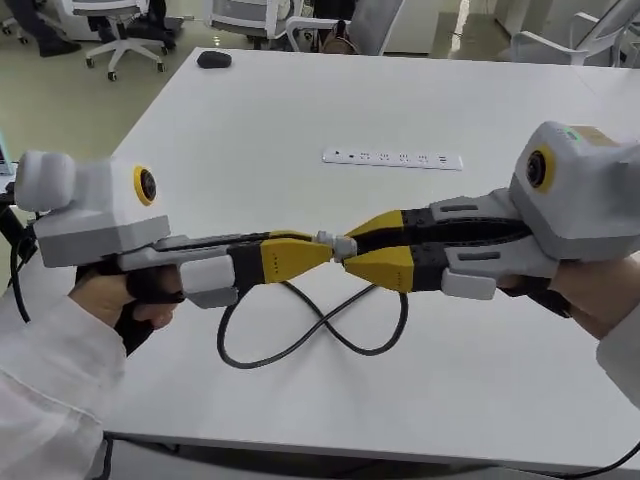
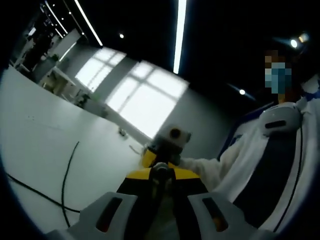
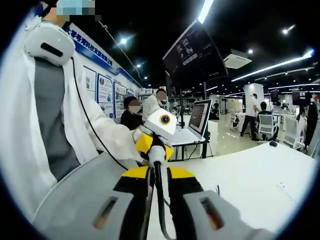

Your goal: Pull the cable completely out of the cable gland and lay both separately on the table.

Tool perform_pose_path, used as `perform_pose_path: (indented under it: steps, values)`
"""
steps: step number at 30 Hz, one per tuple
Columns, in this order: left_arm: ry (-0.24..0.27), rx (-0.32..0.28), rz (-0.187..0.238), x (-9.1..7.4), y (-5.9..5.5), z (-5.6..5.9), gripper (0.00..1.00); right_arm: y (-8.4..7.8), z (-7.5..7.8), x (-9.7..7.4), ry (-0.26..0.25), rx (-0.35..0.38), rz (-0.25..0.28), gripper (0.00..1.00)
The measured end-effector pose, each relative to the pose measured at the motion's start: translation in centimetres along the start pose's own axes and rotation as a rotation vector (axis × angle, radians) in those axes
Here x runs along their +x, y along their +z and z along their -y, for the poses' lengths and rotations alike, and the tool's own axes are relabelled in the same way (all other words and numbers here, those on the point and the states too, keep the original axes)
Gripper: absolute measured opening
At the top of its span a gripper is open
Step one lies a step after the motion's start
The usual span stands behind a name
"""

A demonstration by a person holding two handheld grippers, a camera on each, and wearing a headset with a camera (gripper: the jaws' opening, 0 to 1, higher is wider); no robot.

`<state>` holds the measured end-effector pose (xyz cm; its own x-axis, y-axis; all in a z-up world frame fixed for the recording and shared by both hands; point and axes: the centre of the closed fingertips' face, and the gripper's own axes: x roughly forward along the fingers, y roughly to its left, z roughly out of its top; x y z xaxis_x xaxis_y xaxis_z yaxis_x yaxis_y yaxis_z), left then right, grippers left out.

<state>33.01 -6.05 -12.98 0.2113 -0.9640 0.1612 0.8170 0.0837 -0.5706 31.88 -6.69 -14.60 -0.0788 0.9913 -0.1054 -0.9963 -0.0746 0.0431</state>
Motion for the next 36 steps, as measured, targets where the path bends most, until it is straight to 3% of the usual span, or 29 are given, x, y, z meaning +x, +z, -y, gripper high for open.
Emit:
perform_pose_path:
  steps: [2,4,9,12,15,17,20,21,22,25,29,36]
  values:
    - [0.001,0.026,0.014,-0.2,0.4,0.1,0.15,-0.6,0.4,-0.3,-0.018,0.032,-0.014,0.15]
    - [0.016,0.084,-0.013,-0.3,0.2,0.0,0.15,-0.2,0.3,-0.5,-0.012,0.049,0.016,0.12]
    - [0.022,0.171,-0.029,0.1,-0.3,0.2,0.15,0.0,-0.2,-0.3,0.007,0.014,0.008,0.04]
    - [0.021,0.185,-0.03,0.2,-0.6,0.3,0.16,-0.3,-0.4,-0.3,0.011,0.015,0.0,0.03]
    - [0.026,0.314,-0.065,0.3,-1.1,0.2,0.16,-0.6,-0.8,-0.4,0.014,0.025,-0.004,0.02]
    - [0.024,0.359,-0.09,0.6,-1.6,0.5,0.19,-0.9,-1.1,-0.4,0.012,0.021,-0.009,0.02]
    - [0.031,0.374,-0.109,1.5,-2.1,0.4,0.35,-0.8,-1.4,-0.2,0.015,0.019,-0.004,0.02]
    - [0.036,0.392,-0.123,1.6,-2.4,0.3,0.35,-0.7,-1.4,-0.2,0.013,0.017,-0.001,0.02]
    - [0.036,0.397,-0.145,1.7,-2.8,0.1,0.3,-0.6,-1.4,-0.1,0.011,0.017,-0.001,0.02]
    - [0.029,0.383,-0.13,1.8,-3.0,0.2,0.17,-0.6,-1.6,-0.1,0.015,0.018,-0.01,0.02]
    - [0.017,0.375,-0.113,1.9,-3.0,0.3,0.17,-0.9,-1.7,-0.3,0.004,0.038,-0.029,0.02]
    - [0.028,0.367,-0.136,1.5,-3.5,0.0,0.16,-1.6,-1.5,0.1,-0.012,0.037,-0.088,0.03]
